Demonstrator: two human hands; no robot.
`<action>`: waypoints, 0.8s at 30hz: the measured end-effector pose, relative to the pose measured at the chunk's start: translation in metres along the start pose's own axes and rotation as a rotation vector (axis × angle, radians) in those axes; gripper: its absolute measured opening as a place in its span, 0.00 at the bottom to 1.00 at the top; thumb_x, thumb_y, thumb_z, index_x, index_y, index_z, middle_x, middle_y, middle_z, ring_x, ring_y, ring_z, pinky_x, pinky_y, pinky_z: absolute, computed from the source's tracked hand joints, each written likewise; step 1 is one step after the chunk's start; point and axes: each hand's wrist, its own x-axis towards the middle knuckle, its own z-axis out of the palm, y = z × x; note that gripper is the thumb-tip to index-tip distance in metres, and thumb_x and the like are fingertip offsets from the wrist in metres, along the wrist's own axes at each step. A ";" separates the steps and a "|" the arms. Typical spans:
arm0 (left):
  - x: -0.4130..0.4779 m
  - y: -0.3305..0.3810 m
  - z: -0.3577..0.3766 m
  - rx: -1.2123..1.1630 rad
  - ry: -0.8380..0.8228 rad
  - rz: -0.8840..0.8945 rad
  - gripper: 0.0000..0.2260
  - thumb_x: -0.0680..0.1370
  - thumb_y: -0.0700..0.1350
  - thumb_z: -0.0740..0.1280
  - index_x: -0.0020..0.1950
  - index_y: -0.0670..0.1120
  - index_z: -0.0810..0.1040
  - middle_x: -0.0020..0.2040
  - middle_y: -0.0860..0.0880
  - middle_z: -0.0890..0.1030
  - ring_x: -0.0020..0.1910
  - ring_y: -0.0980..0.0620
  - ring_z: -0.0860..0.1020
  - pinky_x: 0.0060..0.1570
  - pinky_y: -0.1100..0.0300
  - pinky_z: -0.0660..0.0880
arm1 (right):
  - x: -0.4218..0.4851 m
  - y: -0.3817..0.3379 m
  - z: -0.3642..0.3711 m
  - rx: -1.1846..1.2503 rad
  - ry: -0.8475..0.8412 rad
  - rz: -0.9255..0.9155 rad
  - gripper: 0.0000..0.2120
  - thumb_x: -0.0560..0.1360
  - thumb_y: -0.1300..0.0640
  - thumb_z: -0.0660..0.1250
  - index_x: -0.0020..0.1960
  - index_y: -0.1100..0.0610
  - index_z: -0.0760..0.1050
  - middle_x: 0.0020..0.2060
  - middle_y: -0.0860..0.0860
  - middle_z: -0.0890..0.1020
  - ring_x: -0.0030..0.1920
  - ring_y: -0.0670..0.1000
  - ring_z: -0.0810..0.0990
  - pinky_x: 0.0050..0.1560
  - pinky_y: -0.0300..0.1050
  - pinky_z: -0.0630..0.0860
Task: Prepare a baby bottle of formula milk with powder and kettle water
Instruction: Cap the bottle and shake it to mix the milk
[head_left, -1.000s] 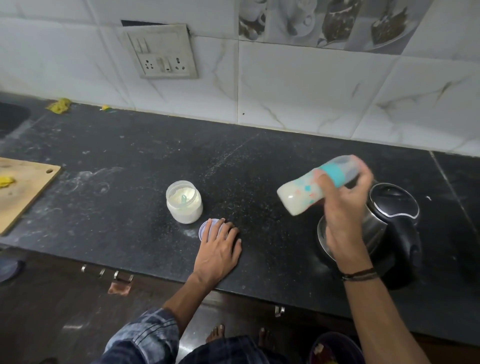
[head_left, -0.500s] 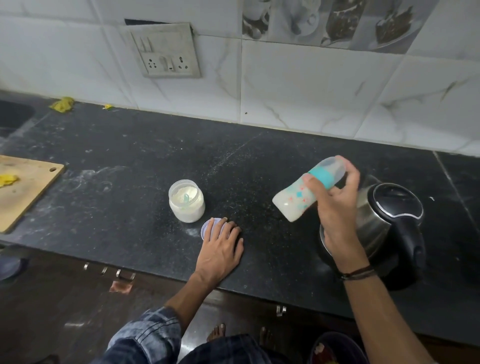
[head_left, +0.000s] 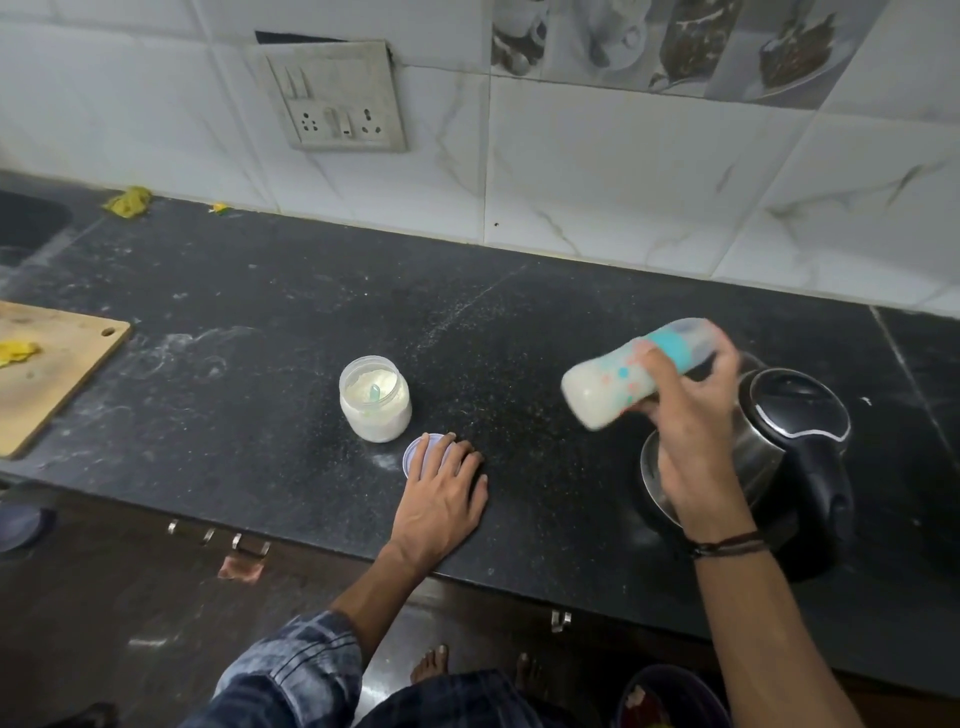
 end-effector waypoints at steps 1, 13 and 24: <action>0.000 0.000 0.000 -0.002 0.001 -0.002 0.14 0.84 0.53 0.61 0.62 0.48 0.80 0.63 0.49 0.78 0.70 0.44 0.73 0.79 0.41 0.61 | 0.000 -0.001 -0.001 -0.005 -0.017 0.010 0.27 0.77 0.62 0.75 0.70 0.50 0.67 0.45 0.42 0.87 0.47 0.45 0.87 0.41 0.46 0.84; 0.001 0.002 0.001 0.002 0.015 -0.006 0.12 0.84 0.52 0.62 0.61 0.47 0.80 0.62 0.49 0.79 0.69 0.43 0.74 0.78 0.40 0.62 | 0.004 -0.005 0.001 0.100 0.053 -0.044 0.33 0.72 0.54 0.77 0.72 0.50 0.64 0.52 0.45 0.84 0.51 0.46 0.87 0.43 0.45 0.83; 0.000 0.002 -0.002 -0.002 0.012 -0.006 0.13 0.84 0.52 0.62 0.61 0.47 0.80 0.61 0.49 0.79 0.69 0.43 0.74 0.77 0.40 0.63 | -0.001 -0.002 0.000 -0.012 -0.091 0.001 0.31 0.72 0.57 0.78 0.70 0.49 0.69 0.54 0.49 0.84 0.50 0.48 0.86 0.44 0.45 0.83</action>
